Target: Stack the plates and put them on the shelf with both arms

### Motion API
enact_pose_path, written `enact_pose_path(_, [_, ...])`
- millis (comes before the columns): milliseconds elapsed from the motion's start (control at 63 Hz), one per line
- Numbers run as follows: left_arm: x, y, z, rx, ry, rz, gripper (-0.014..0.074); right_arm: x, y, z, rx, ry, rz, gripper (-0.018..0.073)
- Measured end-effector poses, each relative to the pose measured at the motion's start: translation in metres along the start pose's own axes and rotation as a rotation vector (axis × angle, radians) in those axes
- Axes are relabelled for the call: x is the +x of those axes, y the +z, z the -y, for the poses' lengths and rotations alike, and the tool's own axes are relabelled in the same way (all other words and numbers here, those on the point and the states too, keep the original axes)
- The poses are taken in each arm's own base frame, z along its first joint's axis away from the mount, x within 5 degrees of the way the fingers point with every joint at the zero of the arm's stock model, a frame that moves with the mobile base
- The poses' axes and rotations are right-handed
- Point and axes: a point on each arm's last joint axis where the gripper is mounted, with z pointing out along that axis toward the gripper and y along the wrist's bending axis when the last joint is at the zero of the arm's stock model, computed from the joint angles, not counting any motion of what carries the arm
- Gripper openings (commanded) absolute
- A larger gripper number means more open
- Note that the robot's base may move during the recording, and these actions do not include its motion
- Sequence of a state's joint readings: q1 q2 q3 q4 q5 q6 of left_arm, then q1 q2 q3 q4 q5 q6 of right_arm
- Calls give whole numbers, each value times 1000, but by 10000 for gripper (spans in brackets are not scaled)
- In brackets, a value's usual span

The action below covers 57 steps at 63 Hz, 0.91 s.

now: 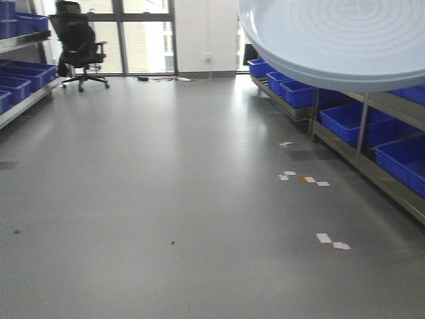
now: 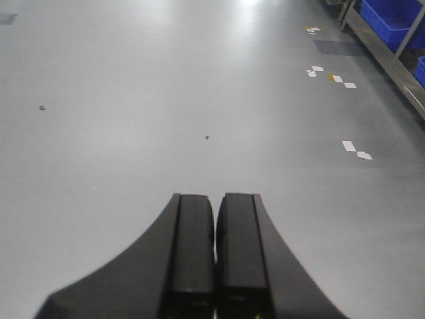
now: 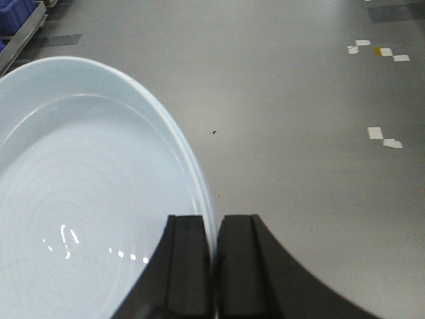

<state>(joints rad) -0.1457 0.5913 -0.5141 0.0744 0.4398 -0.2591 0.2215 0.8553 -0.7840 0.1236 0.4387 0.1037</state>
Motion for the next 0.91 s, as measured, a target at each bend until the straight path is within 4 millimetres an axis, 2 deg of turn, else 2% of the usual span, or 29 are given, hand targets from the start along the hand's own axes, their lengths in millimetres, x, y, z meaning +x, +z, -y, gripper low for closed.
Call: enact_pose_path(905, [0, 0, 0, 0, 0, 0, 91, 0, 0, 0, 0, 0, 0, 48])
